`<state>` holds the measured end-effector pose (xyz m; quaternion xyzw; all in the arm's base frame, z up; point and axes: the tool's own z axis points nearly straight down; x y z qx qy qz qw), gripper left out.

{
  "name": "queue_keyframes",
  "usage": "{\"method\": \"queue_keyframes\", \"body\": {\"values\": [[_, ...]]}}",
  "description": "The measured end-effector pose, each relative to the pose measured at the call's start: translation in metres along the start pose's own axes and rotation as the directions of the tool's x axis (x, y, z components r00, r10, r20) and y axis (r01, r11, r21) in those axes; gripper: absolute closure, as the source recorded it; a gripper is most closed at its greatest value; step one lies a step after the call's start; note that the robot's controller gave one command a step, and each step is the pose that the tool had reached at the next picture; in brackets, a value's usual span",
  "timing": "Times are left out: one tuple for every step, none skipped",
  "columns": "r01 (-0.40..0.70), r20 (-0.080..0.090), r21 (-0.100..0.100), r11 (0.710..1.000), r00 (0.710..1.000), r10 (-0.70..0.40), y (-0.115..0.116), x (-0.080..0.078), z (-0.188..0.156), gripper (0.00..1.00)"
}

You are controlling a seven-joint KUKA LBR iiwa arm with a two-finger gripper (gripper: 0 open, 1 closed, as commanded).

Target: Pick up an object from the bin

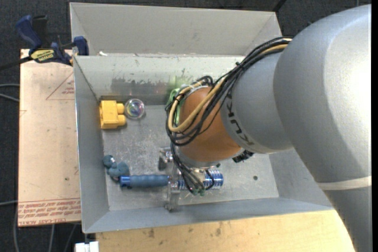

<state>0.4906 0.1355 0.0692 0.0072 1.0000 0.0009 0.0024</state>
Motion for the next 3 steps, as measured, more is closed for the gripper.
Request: {"method": "queue_keyframes", "body": {"values": [[-0.001,-0.004,0.000,1.000,1.000,0.001,0.000,0.001,-0.001,1.00],[0.023,0.002,-0.001,1.000,1.000,-0.023,0.001,-0.008,-0.076,1.00],[0.030,0.005,-0.002,1.000,1.000,-0.030,0.003,-0.014,-0.170,1.00]]}}
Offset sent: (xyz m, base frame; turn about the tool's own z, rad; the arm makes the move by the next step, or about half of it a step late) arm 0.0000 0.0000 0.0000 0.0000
